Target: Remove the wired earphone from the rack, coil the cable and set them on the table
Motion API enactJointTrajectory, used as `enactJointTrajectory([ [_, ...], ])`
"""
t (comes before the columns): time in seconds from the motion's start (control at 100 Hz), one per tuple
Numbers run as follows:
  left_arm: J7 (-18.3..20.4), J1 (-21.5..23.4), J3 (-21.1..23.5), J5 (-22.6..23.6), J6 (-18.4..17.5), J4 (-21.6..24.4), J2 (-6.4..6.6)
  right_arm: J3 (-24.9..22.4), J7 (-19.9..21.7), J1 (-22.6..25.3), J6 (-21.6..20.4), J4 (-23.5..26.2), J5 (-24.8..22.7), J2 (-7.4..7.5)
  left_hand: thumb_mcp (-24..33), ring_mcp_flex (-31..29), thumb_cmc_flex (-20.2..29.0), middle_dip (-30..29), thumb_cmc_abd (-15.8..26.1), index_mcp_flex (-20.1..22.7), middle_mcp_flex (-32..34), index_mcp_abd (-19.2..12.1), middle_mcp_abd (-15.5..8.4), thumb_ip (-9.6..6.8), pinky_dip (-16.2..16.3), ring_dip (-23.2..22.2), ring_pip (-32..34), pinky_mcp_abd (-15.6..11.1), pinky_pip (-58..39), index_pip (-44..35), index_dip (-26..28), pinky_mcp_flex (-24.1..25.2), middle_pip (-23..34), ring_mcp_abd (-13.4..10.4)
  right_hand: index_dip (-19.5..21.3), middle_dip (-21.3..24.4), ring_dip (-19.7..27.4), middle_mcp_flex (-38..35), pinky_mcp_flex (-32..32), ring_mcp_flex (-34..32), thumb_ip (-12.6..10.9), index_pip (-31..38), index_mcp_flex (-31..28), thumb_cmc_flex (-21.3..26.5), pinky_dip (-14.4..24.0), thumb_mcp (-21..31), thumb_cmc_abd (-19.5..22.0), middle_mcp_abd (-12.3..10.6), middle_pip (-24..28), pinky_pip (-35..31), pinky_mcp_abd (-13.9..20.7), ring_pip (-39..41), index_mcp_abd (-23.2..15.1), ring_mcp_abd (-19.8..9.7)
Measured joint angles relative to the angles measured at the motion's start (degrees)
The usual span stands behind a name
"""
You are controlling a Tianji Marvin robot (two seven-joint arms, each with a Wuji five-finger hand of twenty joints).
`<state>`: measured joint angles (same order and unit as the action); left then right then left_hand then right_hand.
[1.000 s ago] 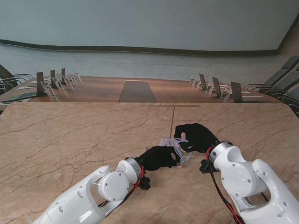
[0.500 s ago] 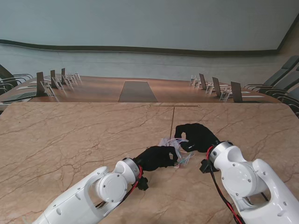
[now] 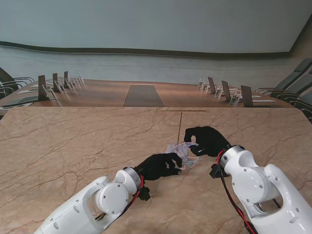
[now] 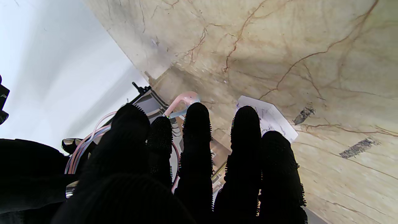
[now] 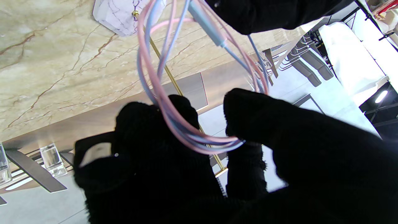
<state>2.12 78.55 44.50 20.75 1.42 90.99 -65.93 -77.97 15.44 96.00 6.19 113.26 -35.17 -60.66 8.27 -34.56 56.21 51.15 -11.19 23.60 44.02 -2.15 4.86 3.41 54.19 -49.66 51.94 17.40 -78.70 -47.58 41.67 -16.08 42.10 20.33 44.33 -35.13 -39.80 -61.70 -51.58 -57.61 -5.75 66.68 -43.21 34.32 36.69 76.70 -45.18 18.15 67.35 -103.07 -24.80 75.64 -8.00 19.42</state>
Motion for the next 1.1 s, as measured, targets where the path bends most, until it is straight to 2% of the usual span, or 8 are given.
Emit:
enactJointTrajectory([
  [0.1,-0.16,0.61,0.87,0.77,-0.38,0.39,0.08,-0.31,-0.27,0.15,-0.07,-0.12,-0.24,-0.05,6.86,0.00,-6.95,-1.52,-0.46,-0.04,-0.05,0.67,0.41,0.00,0.00,0.00,-0.49,-0.06,0.50,2.01,-0.07,0.16,-1.09,-0.02,0.00,0.00,0.00,0.00,0.00,0.00,0.00,0.00,0.00,0.00,0.00,0.00,0.00,0.00,0.00,0.00,0.00,0.00,0.00,0.00],
  [0.15,-0.17,1.01,1.43,1.10,-0.66,0.67,0.16,-0.50,-0.52,0.21,-0.12,-0.29,-0.37,-0.09,7.89,0.78,-9.02,-1.58,-0.75,-0.06,-1.42,0.83,0.42,0.00,0.00,0.00,-0.53,-0.13,0.54,2.38,-0.07,0.48,-1.30,-0.02,0.00,0.00,0.00,0.00,0.00,0.00,0.00,0.00,0.00,0.01,0.00,0.00,0.00,0.00,0.00,0.00,0.00,0.00,0.00,0.00],
  [0.23,-0.23,1.65,2.26,1.84,-1.20,1.17,0.36,-0.74,-1.01,0.24,-0.14,-0.72,-0.45,-0.18,11.69,1.02,-11.17,-2.08,-0.83,-0.07,-0.66,1.33,0.44,-0.01,0.00,0.00,-0.61,-0.21,0.58,2.92,-0.07,0.69,-1.31,-0.03,0.00,0.00,0.00,0.00,0.00,0.00,0.00,0.01,0.00,0.01,0.00,0.00,0.00,0.00,0.00,0.00,0.00,0.00,0.00,0.00],
  [0.31,-0.08,2.17,2.91,2.13,-1.66,1.66,0.64,-0.88,-1.49,0.23,-0.14,-1.20,-0.61,-0.24,12.27,1.36,-11.17,-2.16,-1.37,-0.07,-0.66,1.33,0.64,-0.01,0.00,0.00,-1.16,-0.22,0.63,2.93,-0.07,1.00,-1.74,-0.03,0.00,0.00,0.00,0.00,0.00,0.00,0.00,0.01,0.00,0.01,0.00,0.00,0.00,0.00,0.00,0.00,0.00,0.00,0.00,0.00],
  [0.4,0.08,2.61,3.33,2.54,-2.04,2.06,0.95,-0.93,-1.76,0.09,-0.13,-1.75,-0.77,-0.27,11.58,1.36,-11.11,-2.41,-1.95,0.35,-0.64,0.87,1.15,-0.01,0.00,0.00,-1.24,-0.22,0.65,2.72,1.44,1.00,-1.82,-0.04,0.00,0.00,0.00,0.00,0.00,0.00,0.00,0.02,0.00,0.01,0.00,0.00,0.00,0.01,0.00,0.00,0.00,0.00,0.00,0.00],
  [0.5,0.35,3.08,3.76,3.12,-2.20,2.32,1.16,-1.05,-1.95,-0.08,-0.09,-2.24,-0.86,-0.32,7.75,1.36,-10.19,-2.72,-1.95,1.01,-0.58,0.29,1.16,-0.01,0.00,0.04,-1.79,-0.22,1.18,-1.25,3.58,1.00,-1.83,-0.04,-0.01,0.00,0.00,0.00,0.00,0.00,0.00,0.02,0.00,0.01,0.00,0.00,0.00,0.01,0.00,0.00,0.00,0.00,0.00,0.00],
  [0.62,0.29,4.20,5.02,4.06,-2.60,2.56,1.21,-1.48,-1.99,-0.08,-0.11,-2.47,-1.54,-0.35,6.35,1.37,-8.63,-2.73,-1.95,1.04,-0.49,-0.07,1.19,-0.01,0.00,0.08,-1.79,-0.22,1.19,-4.20,4.91,1.01,-1.83,-0.04,-0.01,0.00,0.00,0.00,0.00,0.00,0.00,0.02,0.00,0.01,0.00,0.00,0.00,0.01,0.00,0.00,0.00,0.00,0.00,0.00],
  [1.1,-2.99,8.80,10.05,8.44,-3.21,3.65,1.67,-0.33,-2.57,2.59,3.26,-3.75,-3.61,-0.16,3.75,1.36,-8.12,-2.74,-1.95,1.05,-0.44,-0.07,1.79,-0.01,-0.01,0.12,-1.79,-0.22,1.20,-4.32,4.86,1.01,-1.83,-0.04,-0.01,0.00,0.00,0.00,0.00,0.00,0.00,0.05,0.00,0.01,0.00,0.00,0.00,0.01,0.00,0.00,0.00,0.00,0.00,0.00],
])
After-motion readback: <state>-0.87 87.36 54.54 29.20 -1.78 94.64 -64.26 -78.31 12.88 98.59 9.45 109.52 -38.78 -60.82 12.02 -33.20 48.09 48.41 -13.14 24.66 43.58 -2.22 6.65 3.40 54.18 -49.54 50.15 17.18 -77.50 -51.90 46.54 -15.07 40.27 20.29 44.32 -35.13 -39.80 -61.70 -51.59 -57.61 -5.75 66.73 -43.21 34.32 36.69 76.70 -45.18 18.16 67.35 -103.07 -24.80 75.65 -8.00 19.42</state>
